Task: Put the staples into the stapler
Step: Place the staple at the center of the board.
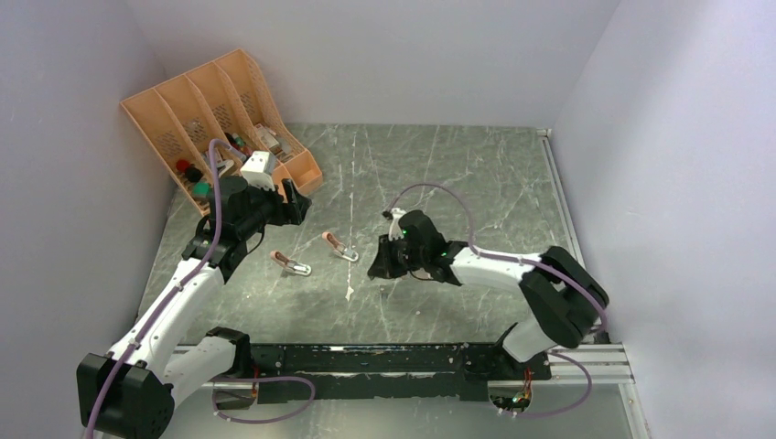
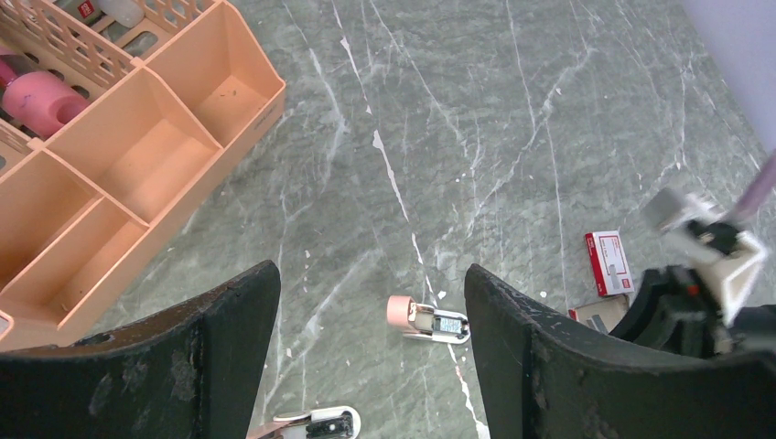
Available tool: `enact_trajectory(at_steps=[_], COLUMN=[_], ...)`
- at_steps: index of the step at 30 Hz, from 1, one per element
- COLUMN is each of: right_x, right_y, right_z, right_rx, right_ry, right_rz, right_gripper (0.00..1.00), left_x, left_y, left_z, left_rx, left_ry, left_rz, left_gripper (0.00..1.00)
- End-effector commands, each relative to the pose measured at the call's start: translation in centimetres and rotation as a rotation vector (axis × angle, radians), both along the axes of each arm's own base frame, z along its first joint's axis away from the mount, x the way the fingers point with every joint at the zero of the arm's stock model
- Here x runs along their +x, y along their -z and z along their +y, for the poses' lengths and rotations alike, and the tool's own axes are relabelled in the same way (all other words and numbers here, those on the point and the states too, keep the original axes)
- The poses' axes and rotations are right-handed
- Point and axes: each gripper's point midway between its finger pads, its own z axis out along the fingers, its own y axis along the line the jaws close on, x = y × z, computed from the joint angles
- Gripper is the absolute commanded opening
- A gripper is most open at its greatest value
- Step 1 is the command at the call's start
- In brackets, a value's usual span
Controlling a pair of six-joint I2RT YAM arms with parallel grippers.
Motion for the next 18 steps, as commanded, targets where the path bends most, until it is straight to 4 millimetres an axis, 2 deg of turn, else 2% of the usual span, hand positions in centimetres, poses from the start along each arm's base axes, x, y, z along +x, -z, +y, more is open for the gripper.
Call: enact_trajectory(at_steps=[1, 5, 8, 18], right_x=[-3.8, -7.2, -8.6, -9.0], right_y=[0.1, 2.0, 3.1, 5.8], right_z=[3.7, 5.4, 5.8, 4.5], right_rx=[0.082, 0.038, 0.015, -0.098], right_ry=[-0.284, -0.451, -0.517, -0.539], right_rz=[0.055, 0.114, 0.145, 0.163], right_gripper=[0.14, 0.14, 0.14, 0.15], left_x=[0.2, 0.2, 0.2, 0.3], left_y=[-0.4, -0.4, -0.4, -0.3], left_z=[0.3, 0.3, 0.3, 0.4], left_rx=[0.001, 0.001, 0.001, 0.002], left_ry=[-0.007, -0.008, -0.008, -0.009], left_rz=[-0.016, -0.015, -0.013, -0.012], left_gripper=[0.78, 0.78, 0.78, 0.78])
